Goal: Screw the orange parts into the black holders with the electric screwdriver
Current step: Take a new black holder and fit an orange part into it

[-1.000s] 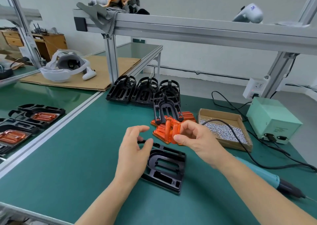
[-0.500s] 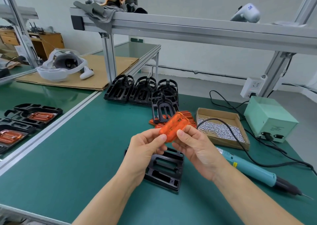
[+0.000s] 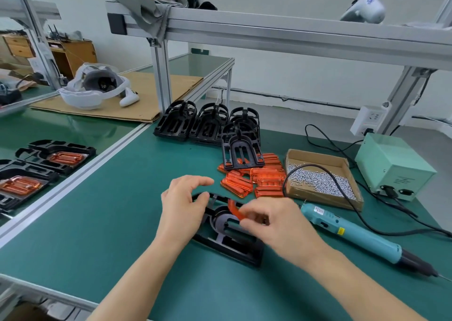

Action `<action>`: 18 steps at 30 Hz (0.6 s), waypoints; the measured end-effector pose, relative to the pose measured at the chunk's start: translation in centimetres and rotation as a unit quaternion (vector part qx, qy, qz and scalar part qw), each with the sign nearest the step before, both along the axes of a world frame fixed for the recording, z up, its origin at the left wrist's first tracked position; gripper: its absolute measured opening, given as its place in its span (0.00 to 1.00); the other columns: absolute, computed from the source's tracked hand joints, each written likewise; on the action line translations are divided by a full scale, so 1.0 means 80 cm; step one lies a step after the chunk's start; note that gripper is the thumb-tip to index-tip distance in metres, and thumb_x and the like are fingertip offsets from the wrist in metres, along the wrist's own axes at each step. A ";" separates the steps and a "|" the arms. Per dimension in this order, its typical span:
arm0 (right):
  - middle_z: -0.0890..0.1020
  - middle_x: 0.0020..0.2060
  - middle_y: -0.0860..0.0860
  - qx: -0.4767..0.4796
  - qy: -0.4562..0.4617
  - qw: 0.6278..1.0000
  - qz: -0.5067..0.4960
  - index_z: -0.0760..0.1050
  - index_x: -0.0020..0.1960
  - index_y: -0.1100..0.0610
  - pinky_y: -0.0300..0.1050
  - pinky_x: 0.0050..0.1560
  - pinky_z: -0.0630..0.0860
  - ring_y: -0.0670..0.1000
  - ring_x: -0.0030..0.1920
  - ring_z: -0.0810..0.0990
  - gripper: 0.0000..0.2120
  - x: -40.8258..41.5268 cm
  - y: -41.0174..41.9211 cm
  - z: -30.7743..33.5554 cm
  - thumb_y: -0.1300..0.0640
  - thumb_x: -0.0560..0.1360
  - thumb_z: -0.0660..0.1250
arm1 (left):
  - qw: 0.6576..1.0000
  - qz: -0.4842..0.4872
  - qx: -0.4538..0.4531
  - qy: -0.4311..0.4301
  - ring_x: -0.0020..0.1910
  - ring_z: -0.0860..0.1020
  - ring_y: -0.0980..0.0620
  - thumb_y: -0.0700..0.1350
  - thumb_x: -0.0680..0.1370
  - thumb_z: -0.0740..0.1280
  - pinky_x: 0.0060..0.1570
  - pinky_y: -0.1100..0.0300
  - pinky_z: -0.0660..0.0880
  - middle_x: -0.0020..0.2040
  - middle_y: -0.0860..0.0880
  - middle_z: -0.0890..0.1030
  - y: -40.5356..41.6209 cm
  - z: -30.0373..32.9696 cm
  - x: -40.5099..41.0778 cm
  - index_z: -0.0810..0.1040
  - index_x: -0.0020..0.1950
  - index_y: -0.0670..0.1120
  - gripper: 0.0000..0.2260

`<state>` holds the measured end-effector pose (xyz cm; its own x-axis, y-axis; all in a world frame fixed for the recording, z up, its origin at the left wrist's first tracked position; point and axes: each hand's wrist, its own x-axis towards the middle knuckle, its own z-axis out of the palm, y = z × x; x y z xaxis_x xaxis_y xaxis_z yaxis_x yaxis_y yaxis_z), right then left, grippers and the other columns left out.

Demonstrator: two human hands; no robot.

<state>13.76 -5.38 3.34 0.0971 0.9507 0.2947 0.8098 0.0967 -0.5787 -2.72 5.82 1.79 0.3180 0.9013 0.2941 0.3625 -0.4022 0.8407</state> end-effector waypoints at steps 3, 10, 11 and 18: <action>0.80 0.44 0.45 -0.044 -0.148 0.988 -0.015 0.81 0.54 0.48 0.45 0.47 0.72 0.48 0.46 0.77 0.09 -0.016 0.002 -0.011 0.50 0.76 0.65 | 0.997 -0.021 0.031 0.066 0.60 0.69 0.59 0.36 0.75 0.65 0.67 0.51 0.62 0.50 0.64 0.76 0.003 -0.007 0.000 0.80 0.48 0.56 0.14; 0.78 0.50 0.52 -0.087 -0.305 0.948 0.013 0.78 0.59 0.54 0.49 0.45 0.70 0.56 0.52 0.77 0.14 -0.031 0.019 -0.006 0.53 0.80 0.57 | 0.990 -0.048 0.008 0.130 0.63 0.68 0.55 0.37 0.78 0.62 0.62 0.61 0.64 0.61 0.59 0.75 0.007 -0.024 0.003 0.81 0.55 0.50 0.13; 0.78 0.51 0.52 -0.099 -0.311 0.945 0.021 0.78 0.60 0.53 0.49 0.46 0.71 0.56 0.52 0.77 0.14 -0.029 0.020 -0.005 0.53 0.80 0.57 | 0.990 -0.047 0.011 0.129 0.63 0.68 0.55 0.37 0.78 0.62 0.59 0.64 0.64 0.61 0.59 0.75 0.007 -0.025 0.003 0.81 0.55 0.50 0.13; 0.80 0.52 0.51 -0.146 -0.299 0.942 0.050 0.79 0.60 0.52 0.48 0.49 0.72 0.56 0.53 0.77 0.14 -0.017 0.021 -0.009 0.50 0.82 0.57 | 0.988 -0.028 0.034 0.147 0.60 0.65 0.57 0.39 0.78 0.63 0.54 0.65 0.65 0.61 0.60 0.74 0.011 -0.030 0.001 0.80 0.57 0.51 0.13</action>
<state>12.39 -3.68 2.66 -0.0977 0.9952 -0.0071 0.9946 0.0974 -0.0360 -2.61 6.69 -0.65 0.4481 0.8612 0.2399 0.5627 -0.4802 0.6729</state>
